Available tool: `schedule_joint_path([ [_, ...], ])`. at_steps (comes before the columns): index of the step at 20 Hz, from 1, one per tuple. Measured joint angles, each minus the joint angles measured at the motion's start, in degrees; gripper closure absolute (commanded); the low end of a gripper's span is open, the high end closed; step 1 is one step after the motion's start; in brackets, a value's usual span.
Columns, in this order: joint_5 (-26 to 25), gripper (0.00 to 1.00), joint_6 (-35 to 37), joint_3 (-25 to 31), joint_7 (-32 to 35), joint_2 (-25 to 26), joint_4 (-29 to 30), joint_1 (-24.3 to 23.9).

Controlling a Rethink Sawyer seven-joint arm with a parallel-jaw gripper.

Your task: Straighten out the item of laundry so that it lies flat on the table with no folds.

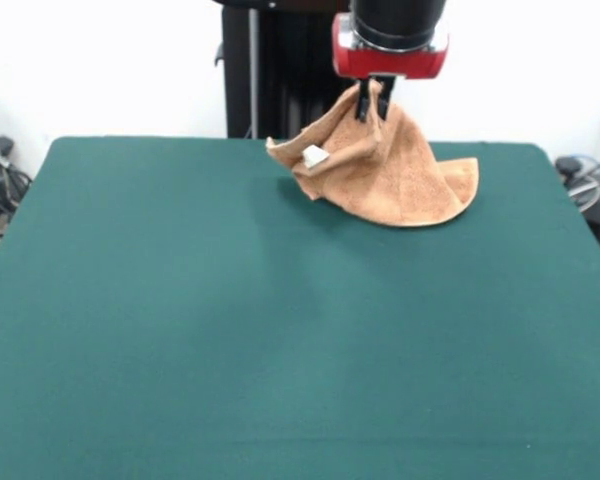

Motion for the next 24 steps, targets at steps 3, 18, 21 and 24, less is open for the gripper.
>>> schedule_joint_path([
  [3,0.00,1.00,-0.01,0.13,0.00,0.15,0.00,0.00],
  [18,-1.52,1.00,9.64,0.61,0.00,1.20,-6.53,1.77],
  [21,-2.25,1.00,12.60,1.37,0.00,2.44,-9.34,1.74],
  [24,-3.10,1.00,14.75,1.95,0.00,3.90,-12.11,1.75],
])
